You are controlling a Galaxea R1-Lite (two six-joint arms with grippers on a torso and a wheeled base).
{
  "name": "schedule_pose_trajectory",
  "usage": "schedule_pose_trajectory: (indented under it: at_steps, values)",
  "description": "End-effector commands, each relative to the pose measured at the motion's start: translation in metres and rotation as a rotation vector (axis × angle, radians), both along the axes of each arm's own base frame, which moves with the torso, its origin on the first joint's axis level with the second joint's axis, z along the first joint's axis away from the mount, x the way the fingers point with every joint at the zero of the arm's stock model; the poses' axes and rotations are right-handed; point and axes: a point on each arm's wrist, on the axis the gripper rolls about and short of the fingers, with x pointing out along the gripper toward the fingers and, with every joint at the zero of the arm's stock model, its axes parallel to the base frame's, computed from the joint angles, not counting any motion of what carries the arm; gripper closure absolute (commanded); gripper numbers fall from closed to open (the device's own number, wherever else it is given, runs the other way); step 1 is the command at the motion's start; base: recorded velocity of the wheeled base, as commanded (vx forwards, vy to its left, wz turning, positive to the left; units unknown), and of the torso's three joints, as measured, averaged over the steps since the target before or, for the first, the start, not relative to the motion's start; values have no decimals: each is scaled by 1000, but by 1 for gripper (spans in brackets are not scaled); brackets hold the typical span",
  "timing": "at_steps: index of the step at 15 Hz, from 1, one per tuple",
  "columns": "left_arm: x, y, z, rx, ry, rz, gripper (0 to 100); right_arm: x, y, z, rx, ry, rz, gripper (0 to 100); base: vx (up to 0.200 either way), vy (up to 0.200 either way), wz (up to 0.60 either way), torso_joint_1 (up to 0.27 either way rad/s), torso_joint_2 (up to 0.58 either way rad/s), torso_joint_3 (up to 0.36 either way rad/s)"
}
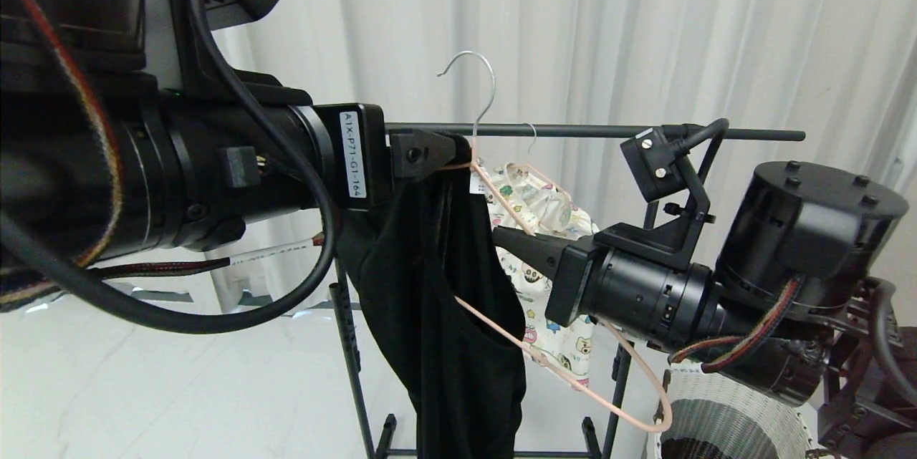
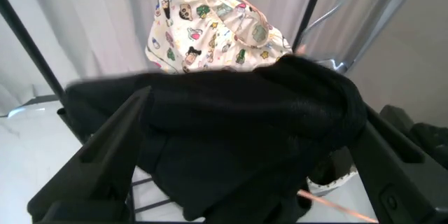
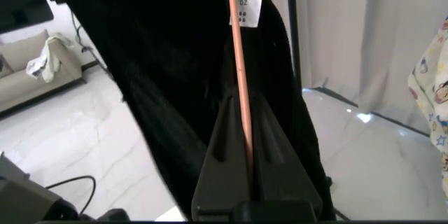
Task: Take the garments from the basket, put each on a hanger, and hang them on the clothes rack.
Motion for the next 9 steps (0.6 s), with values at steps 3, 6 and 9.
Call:
schedule_pose_trajectory:
  at_steps: [3, 6, 9]
  values:
    - [-2, 3, 3, -8, -8, 3, 0, 1, -7, 8, 19, -38, -15, 100, 0, 0, 0, 0, 0, 0]
    - [-2, 3, -5, 46, -4, -9, 0, -2, -9, 13, 23, -64, -15, 100, 0, 0, 0, 0, 0, 0]
    - [-2, 2, -17, 137, -2, -35, 0, -4, -12, 18, 33, -84, -16, 100, 0, 0, 0, 0, 0, 0]
